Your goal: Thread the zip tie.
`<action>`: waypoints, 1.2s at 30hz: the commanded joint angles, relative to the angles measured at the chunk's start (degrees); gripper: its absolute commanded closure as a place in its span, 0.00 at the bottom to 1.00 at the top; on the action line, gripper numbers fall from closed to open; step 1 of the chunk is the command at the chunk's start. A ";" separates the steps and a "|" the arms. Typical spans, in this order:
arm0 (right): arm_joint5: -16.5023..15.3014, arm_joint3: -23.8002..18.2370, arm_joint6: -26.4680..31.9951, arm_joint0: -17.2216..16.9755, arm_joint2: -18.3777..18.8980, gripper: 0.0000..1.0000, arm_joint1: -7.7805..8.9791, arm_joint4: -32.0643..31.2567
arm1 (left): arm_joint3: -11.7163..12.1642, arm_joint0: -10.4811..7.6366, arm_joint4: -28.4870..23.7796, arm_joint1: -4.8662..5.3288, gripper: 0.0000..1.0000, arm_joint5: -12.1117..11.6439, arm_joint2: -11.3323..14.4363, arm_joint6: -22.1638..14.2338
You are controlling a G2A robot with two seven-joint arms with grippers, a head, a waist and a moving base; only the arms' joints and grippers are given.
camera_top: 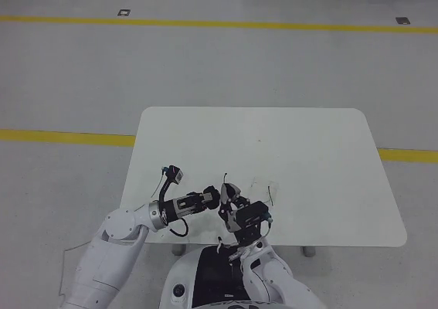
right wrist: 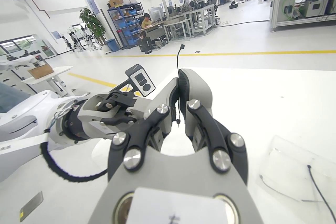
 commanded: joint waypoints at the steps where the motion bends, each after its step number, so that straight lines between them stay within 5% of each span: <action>1: 0.35 -0.02 -0.08 -0.03 0.10 1.00 -0.02 0.08 | 0.00 0.00 0.00 0.00 1.00 0.00 0.00 0.00; 36: -0.86 0.55 1.93 -0.07 0.10 1.00 -0.03 0.01 | 0.00 0.00 0.00 0.00 1.00 0.00 0.00 0.00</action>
